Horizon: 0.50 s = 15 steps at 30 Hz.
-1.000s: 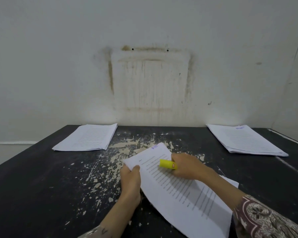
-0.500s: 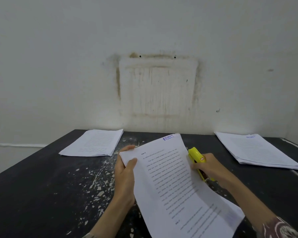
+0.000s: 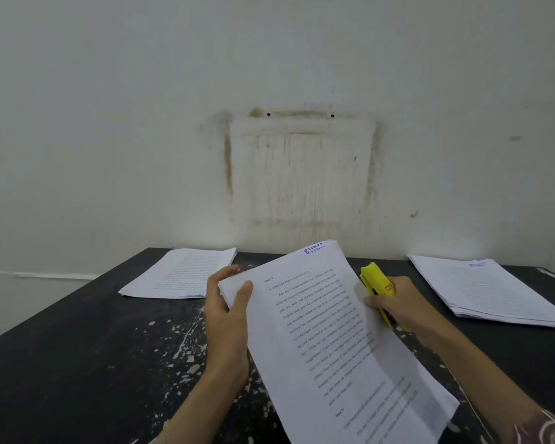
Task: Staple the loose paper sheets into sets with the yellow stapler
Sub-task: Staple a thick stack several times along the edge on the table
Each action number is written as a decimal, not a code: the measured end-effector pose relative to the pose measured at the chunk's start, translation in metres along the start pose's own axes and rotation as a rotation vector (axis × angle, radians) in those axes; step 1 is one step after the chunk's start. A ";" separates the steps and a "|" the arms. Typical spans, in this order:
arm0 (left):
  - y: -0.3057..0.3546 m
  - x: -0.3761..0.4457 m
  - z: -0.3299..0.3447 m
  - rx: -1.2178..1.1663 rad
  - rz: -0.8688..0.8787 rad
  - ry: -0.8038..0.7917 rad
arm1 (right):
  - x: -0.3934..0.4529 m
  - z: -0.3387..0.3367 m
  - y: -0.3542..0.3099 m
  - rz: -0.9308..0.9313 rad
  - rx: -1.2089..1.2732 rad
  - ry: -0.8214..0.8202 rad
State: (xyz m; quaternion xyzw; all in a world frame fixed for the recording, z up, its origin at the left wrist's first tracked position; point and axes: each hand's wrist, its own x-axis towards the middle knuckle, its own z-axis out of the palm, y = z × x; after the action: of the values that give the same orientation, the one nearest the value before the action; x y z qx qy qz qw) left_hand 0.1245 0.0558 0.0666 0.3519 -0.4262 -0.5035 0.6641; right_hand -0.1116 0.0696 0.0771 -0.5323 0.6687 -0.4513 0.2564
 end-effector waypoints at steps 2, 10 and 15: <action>0.003 0.002 -0.002 -0.108 -0.112 -0.069 | 0.001 -0.004 -0.002 0.007 0.021 0.026; -0.002 0.007 0.011 0.010 -0.302 -0.254 | 0.005 -0.014 -0.002 0.016 0.038 0.099; -0.013 0.017 0.031 0.108 -0.190 -0.149 | 0.015 -0.020 0.007 0.053 -0.009 0.105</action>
State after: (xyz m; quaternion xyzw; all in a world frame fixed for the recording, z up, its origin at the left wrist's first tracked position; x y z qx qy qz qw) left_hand 0.0934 0.0350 0.0705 0.3876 -0.4654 -0.5653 0.5600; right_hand -0.1363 0.0625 0.0824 -0.4913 0.6971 -0.4685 0.2305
